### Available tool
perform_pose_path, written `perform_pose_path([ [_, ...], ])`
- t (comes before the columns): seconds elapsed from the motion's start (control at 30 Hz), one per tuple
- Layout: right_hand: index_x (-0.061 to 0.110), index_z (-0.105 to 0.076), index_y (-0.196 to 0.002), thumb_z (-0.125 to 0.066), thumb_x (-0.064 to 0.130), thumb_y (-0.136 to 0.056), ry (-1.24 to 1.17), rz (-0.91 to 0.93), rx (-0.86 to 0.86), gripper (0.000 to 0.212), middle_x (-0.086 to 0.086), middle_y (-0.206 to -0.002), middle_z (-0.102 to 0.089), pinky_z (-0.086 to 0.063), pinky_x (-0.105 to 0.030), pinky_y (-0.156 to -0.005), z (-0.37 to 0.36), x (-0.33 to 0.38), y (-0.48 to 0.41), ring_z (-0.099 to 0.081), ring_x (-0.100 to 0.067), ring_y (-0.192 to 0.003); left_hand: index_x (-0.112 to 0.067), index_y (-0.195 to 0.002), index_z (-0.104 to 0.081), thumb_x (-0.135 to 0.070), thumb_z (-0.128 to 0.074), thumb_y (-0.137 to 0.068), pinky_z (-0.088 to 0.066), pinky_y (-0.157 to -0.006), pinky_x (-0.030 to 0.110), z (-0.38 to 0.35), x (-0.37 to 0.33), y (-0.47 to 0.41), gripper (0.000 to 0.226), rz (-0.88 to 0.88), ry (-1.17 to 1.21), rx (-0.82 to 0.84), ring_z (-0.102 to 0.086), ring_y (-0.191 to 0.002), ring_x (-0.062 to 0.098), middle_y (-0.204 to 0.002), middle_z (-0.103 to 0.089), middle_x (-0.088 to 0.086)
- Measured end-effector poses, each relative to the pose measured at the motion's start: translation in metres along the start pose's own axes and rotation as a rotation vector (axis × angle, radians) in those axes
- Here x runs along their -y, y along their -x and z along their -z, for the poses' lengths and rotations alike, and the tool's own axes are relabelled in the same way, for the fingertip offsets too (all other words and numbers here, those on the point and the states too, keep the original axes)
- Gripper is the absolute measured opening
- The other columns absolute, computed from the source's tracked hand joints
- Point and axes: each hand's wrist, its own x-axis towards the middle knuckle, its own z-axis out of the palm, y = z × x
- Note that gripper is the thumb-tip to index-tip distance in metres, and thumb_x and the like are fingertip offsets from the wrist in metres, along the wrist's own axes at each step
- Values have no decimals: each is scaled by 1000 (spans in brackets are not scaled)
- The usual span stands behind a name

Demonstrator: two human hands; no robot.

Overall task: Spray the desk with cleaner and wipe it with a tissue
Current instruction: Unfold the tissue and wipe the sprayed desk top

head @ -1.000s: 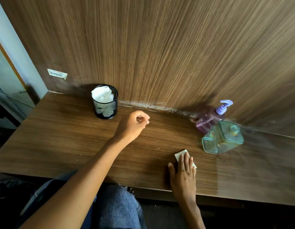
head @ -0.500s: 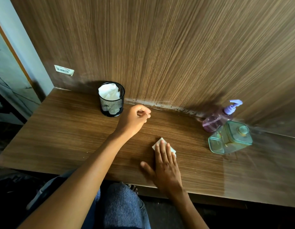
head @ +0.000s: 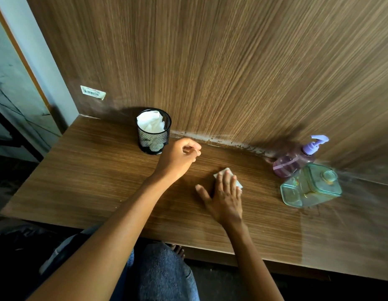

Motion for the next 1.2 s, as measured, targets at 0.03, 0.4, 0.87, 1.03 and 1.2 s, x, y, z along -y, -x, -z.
perform_pose_path([
  [0.03, 13, 4, -148, -21, 74, -81, 18, 60, 10, 94, -10, -157, 13, 7, -39, -116, -4, 8, 5, 15, -24, -144, -17, -86, -66, -8, -56, -85, -52, -71, 22, -1, 0, -1, 14, 1, 3, 0, -67, -72, 13, -81, -69, -4],
  [0.4, 17, 5, -148, 7, 84, -65, 103, -49, -17, 107, -2, -158, 11, 1, -34, -118, 8, -77, 67, 17, -13, -141, -18, -84, -65, -7, -56, -84, -55, -81, 39, 7, 0, 2, 14, -15, 11, 0, -68, -76, 21, -79, -67, -6],
  [0.87, 23, 21, -139, 30, 84, -50, 62, 124, 92, 108, 3, -148, 31, 17, -32, -111, -25, 7, 92, 32, -18, -136, -12, -89, -67, -6, -55, -85, -54, -81, 34, 12, 3, -1, 14, 11, 23, -19, -66, -70, 14, -82, -69, -1],
  [1.03, 21, 3, -148, 5, 78, -72, 65, 101, 6, 95, -1, -156, 15, 6, -37, -116, -11, 1, 30, 20, -18, -141, -12, -89, -67, -7, -56, -85, -54, -82, 35, 12, 3, -2, 12, 18, 33, -9, -68, -75, 19, -84, -69, 0],
  [1.2, 20, 3, -149, -23, 65, -85, 45, -30, -3, 82, -5, -158, 12, 2, -39, -118, 5, -35, 31, 14, -21, -145, -12, -90, -67, -8, -56, -85, -54, -81, 33, 12, 1, -2, 13, 10, 32, -8, -67, -74, 16, -84, -69, -1],
])
